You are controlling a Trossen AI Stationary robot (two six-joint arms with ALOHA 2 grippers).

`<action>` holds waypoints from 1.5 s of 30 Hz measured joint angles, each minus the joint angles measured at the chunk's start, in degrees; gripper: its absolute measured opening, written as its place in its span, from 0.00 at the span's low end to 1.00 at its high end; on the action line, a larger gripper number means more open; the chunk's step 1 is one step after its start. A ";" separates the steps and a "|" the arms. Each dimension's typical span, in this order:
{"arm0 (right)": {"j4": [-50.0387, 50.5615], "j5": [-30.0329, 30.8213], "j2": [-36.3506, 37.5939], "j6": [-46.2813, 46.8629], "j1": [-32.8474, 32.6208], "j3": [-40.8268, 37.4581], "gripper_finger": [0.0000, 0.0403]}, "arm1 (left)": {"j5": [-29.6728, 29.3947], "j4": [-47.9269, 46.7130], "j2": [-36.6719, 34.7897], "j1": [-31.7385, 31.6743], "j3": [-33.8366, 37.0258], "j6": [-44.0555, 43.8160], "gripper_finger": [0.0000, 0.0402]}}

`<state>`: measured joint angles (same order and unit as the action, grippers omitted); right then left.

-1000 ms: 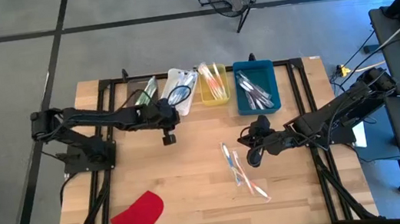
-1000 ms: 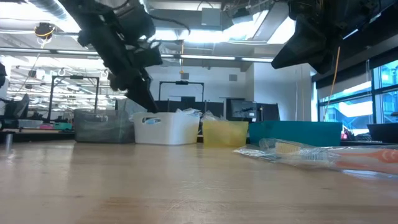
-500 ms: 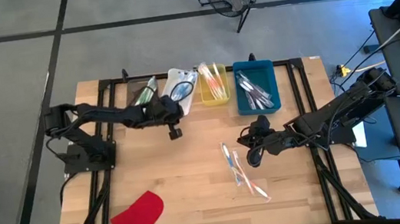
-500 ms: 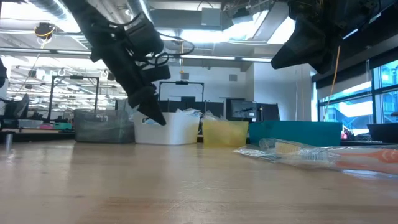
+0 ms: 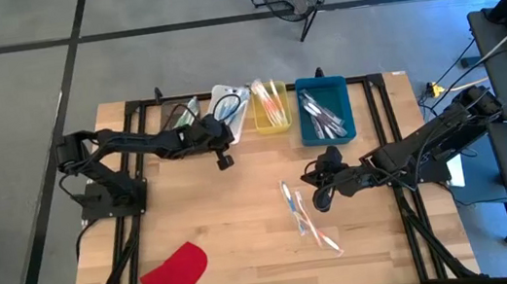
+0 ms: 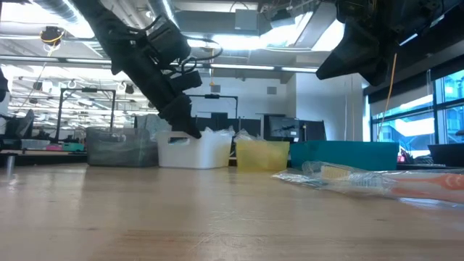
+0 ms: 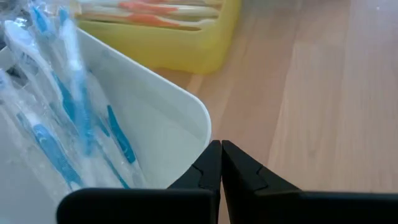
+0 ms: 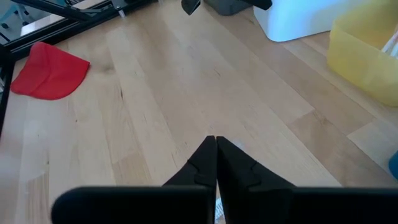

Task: Pick & Place Toothbrushes
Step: Adjust the white bin, then put the orange toothbrush into the yellow bin

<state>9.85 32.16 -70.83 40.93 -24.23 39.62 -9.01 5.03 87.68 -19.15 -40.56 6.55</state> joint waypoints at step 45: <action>-9.59 -1.75 0.00 -3.59 0.02 0.00 0.02 | 4.14 1.89 -6.59 2.66 0.02 -4.29 0.01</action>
<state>0.25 30.42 -70.83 37.34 -24.21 39.62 -4.86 6.91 81.09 -16.48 -40.53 2.26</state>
